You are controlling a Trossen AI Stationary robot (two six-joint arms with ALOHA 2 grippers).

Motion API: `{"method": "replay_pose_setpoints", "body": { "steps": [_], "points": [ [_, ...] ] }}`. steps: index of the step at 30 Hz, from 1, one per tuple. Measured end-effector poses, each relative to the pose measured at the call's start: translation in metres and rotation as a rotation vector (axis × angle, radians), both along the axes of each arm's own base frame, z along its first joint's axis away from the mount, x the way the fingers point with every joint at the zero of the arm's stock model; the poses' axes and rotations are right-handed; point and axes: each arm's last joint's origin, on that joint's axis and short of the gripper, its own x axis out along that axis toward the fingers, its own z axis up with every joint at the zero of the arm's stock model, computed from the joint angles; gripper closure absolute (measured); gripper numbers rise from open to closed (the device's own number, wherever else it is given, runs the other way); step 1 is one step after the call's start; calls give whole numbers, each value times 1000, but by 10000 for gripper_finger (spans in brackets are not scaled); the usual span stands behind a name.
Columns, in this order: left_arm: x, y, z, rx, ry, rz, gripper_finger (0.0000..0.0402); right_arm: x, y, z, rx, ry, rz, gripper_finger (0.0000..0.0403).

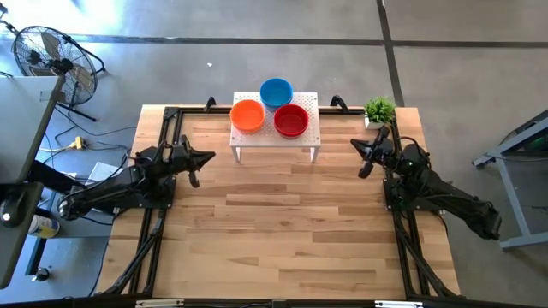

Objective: Pick & Place Mini bowls
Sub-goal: Return to Home Position

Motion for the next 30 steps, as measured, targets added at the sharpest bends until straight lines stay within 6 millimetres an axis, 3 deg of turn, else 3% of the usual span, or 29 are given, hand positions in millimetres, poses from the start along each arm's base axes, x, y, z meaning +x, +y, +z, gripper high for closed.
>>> {"method": "replay_pose_setpoints", "body": {
  "steps": [9, 30],
  "points": [
    [0, 0, -1, -1, 8, 7, 401, 0, 0, -5, 120, -4, 5, 402],
    [0, 0, -1, 1, 9, 8, 401, 0, 0, -5, 103, 6, 6, 403]
  ]
}}
